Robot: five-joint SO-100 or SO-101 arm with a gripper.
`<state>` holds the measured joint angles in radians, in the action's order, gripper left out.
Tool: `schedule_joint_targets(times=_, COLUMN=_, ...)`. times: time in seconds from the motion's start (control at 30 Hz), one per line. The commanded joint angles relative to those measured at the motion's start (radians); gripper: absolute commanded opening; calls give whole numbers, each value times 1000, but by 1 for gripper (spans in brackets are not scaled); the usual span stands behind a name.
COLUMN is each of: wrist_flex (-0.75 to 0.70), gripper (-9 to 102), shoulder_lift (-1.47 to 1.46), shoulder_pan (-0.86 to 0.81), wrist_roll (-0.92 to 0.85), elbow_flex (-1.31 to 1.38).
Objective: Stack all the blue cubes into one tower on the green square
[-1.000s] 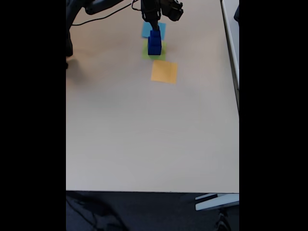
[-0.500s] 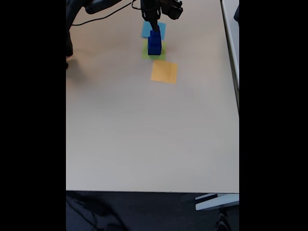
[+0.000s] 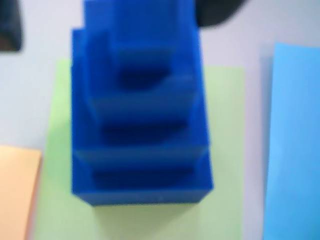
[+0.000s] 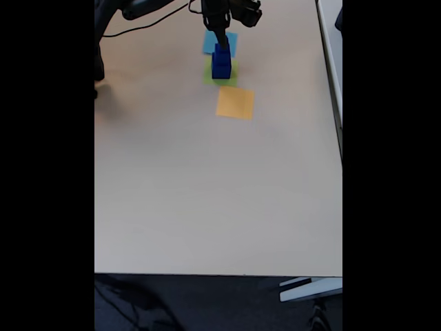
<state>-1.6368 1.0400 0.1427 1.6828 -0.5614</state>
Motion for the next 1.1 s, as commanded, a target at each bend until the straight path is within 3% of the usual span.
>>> schedule_joint_targets(times=0.0, wrist_flex=15, gripper=18, shoulder_lift=207, shoulder_pan=-12, wrist_roll=-21, elbow_flex=21)
schedule_joint_targets(times=0.3, wrist_flex=95, gripper=17, shoulder_lift=655, shoulder_pan=25, wrist_roll=-57, elbow_flex=-426)
schedule_joint_targets(times=0.43, wrist_flex=129, gripper=0, shoulder_lift=792, shoulder_pan=40, wrist_roll=-44, elbow_flex=-627)
schedule_joint_targets(times=0.63, wrist_flex=137, gripper=0, shoulder_lift=966, shoulder_pan=38, wrist_roll=-32, elbow_flex=-868)
schedule_joint_targets(times=0.7, wrist_flex=152, gripper=7, shoulder_lift=1019, shoulder_pan=38, wrist_roll=-17, elbow_flex=-946)
schedule_joint_targets(times=0.8, wrist_flex=164, gripper=15, shoulder_lift=1037, shoulder_pan=41, wrist_roll=-35, elbow_flex=-986)
schedule_joint_targets(times=0.9, wrist_flex=170, gripper=0, shoulder_lift=1026, shoulder_pan=52, wrist_roll=-34, elbow_flex=-996)
schedule_joint_targets(times=1.07, wrist_flex=192, gripper=0, shoulder_lift=1034, shoulder_pan=63, wrist_roll=-14, elbow_flex=-1042)
